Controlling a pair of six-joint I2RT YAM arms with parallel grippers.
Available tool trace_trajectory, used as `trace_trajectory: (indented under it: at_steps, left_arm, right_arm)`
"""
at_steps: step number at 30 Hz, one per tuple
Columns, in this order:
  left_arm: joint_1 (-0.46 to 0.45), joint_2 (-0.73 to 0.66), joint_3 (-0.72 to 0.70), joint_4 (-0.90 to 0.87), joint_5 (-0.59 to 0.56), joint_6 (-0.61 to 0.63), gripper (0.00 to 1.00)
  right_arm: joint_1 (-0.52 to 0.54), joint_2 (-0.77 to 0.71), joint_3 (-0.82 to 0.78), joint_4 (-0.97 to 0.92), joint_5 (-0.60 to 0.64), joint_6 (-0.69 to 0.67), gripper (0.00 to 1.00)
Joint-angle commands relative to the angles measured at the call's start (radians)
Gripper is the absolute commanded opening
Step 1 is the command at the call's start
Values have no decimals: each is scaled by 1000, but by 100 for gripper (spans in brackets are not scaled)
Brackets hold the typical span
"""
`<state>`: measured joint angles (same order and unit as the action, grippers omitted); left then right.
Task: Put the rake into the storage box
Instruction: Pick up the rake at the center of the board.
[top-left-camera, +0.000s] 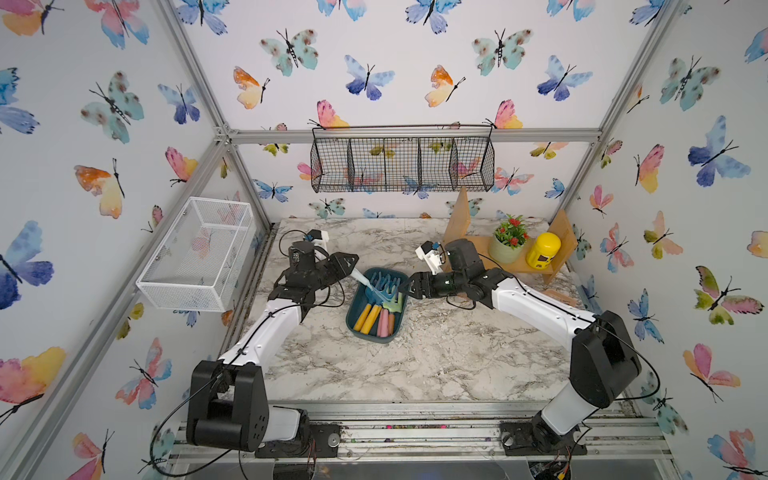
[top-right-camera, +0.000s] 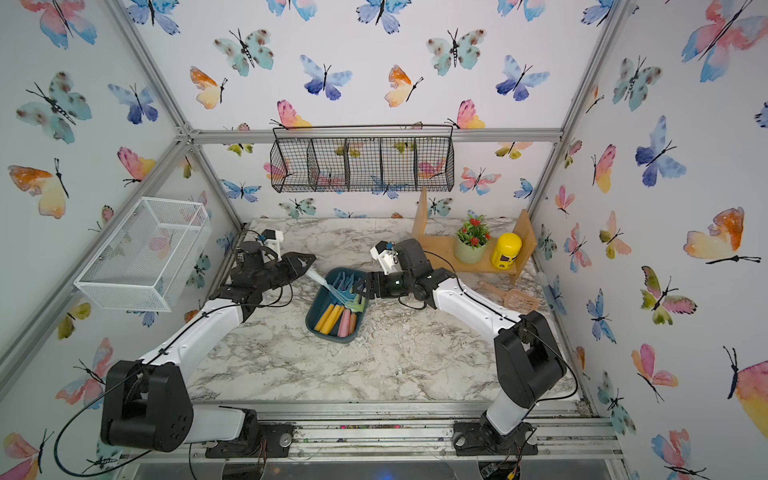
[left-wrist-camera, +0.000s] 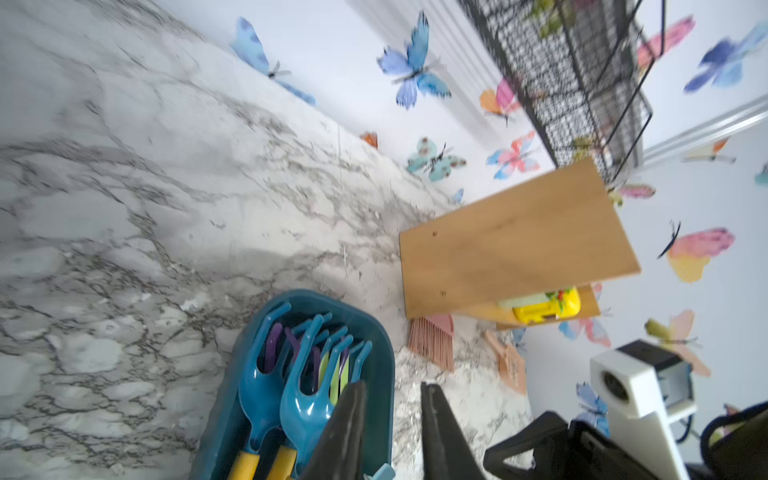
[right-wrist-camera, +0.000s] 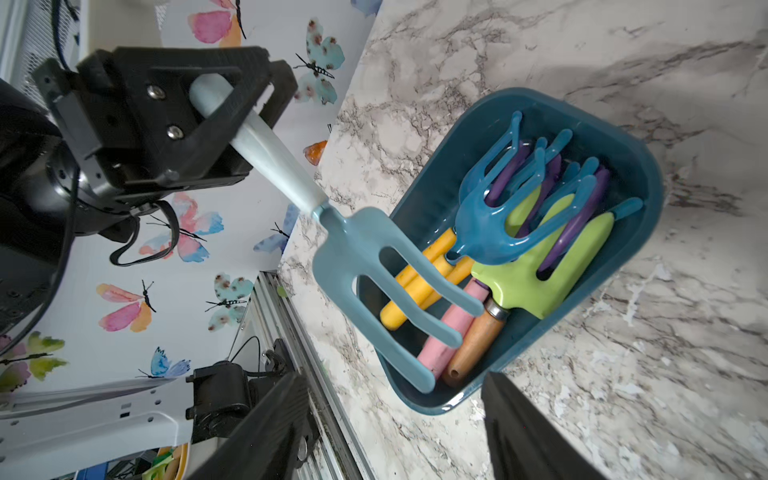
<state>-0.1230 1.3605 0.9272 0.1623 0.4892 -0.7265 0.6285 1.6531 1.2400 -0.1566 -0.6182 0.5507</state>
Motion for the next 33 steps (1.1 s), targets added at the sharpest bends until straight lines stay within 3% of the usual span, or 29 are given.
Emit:
trace_trajectory:
  at_steps: [1, 4, 7, 15, 22, 33]
  left_arm:
    - [34, -9, -51, 235, 69, -204, 0]
    - [47, 4, -121, 444, 111, -359, 0]
    - [46, 5, -146, 534, 130, -402, 0]
    - [44, -15, -168, 605, 133, -403, 0]
    - [29, -11, -156, 621, 140, -377, 0]
    - [17, -3, -155, 619, 123, -336, 0]
  right_arm:
    - [-28, 5, -8, 81, -82, 77, 72]
    - [-68, 18, -36, 167, -181, 164, 72]
    - [-103, 35, -72, 315, -277, 289, 72]
    - [-112, 147, -76, 587, -391, 529, 71]
    - [-112, 172, -54, 653, -414, 575, 70]
    - [-86, 226, -55, 800, -471, 692, 58]
